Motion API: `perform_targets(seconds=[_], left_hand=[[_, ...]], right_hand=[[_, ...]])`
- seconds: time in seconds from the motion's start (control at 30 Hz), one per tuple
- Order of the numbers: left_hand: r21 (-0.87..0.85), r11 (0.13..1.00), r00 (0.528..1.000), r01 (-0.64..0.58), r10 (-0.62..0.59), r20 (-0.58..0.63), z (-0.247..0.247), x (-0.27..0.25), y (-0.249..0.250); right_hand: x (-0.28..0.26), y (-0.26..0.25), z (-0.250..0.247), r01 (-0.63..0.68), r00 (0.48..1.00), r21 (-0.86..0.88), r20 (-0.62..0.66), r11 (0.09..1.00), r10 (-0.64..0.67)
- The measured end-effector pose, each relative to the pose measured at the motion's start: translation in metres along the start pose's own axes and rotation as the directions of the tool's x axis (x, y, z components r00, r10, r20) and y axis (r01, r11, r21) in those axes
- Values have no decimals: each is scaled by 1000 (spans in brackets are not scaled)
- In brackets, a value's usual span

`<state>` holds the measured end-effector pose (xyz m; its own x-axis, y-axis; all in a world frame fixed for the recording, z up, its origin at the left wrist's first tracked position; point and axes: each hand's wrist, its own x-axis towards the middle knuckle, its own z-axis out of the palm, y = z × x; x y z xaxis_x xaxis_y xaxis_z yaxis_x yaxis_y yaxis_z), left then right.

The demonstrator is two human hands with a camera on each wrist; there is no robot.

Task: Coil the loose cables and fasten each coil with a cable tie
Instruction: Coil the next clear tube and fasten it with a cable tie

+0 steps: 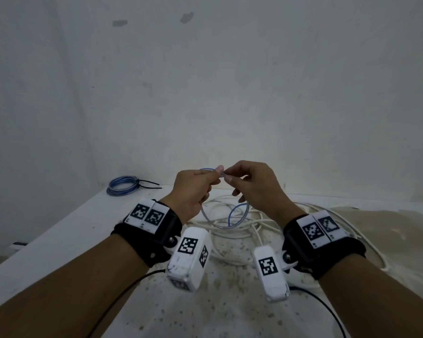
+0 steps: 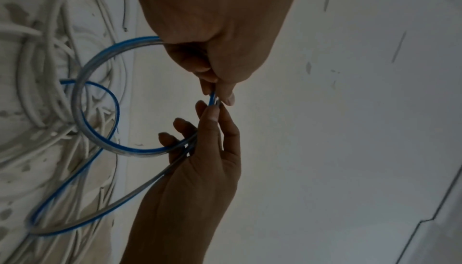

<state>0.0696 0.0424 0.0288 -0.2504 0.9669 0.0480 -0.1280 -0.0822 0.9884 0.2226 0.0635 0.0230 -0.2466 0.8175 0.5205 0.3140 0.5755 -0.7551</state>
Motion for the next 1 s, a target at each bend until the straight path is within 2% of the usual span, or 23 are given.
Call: perform_targets(seconds=[0.13, 0.23, 0.3, 0.4, 0.5, 0.57, 0.77, 0.87, 1.0], left_hand=[[-175, 967, 982, 183, -172, 79, -2, 4, 3], [-249, 939, 967, 239, -209, 143, -5, 5, 4], [-186, 963, 974, 194, -167, 150, -6, 3, 4], [57, 998, 989, 12, -21, 147, -9, -1, 6], [294, 945, 976, -145, 88, 199, -14, -4, 9], [388, 899, 966, -203, 118, 230, -18, -4, 10], [411, 900, 971, -148, 53, 233, -20, -1, 15], [438, 889, 970, -136, 29, 243, -21, -2, 17], [465, 876, 971, -127, 15, 237, -19, -2, 18]], right_hand=[[0, 4, 0, -15, 998, 142, -51, 990, 23], [-1, 4, -1, -35, 999, 193, -27, 981, 41], [-1, 5, -3, -79, 997, 187, -10, 979, 83], [3, 6, -9, -209, 977, 186, 5, 960, 212], [7, 8, -16, -202, 979, 101, 37, 974, 199], [9, 7, -18, -181, 982, 66, 70, 981, 177], [10, 2, -23, -148, 972, -76, 172, 986, 160], [10, 4, -27, -141, 975, -74, 165, 987, 152], [11, 4, -28, -192, 960, -72, 195, 979, 203]])
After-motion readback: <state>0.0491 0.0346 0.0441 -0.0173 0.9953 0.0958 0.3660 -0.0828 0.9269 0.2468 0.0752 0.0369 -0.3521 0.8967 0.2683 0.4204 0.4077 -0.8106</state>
